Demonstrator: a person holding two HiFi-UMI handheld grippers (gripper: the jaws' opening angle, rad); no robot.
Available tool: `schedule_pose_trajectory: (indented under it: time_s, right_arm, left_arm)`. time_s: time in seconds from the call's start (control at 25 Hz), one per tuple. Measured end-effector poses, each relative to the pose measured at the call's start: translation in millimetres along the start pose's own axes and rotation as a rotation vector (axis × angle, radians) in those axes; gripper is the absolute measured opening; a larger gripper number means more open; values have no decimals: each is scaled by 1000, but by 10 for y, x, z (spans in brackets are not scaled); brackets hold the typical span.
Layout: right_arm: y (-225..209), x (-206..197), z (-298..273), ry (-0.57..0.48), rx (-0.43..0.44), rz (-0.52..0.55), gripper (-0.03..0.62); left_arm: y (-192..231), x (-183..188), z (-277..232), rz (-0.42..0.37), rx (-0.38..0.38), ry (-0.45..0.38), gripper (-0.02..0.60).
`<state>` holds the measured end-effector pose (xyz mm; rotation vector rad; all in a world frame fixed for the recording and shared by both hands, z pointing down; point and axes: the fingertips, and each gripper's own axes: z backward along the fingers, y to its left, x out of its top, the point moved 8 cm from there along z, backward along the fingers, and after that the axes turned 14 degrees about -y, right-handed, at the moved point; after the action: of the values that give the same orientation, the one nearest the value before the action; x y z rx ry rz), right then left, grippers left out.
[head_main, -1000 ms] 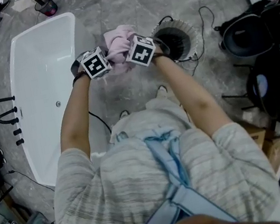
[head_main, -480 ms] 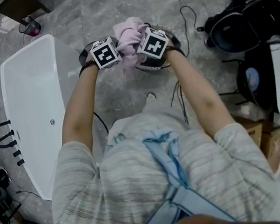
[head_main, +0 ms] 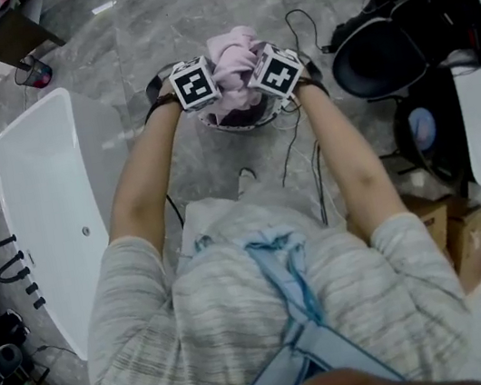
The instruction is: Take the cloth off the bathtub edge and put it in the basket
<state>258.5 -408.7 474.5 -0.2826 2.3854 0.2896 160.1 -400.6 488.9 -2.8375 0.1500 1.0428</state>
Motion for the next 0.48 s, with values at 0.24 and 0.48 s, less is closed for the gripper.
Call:
schedule_pose_trajectory:
  time_s: [0.24, 0.48]
  right_arm:
    - [-208, -194, 88, 20, -27, -33, 127]
    - [-271, -393, 9, 47, -45, -64, 127]
  left_arm:
    - [144, 217, -205, -27, -22, -15, 101]
    - [208, 176, -434, -45, -60, -5, 101]
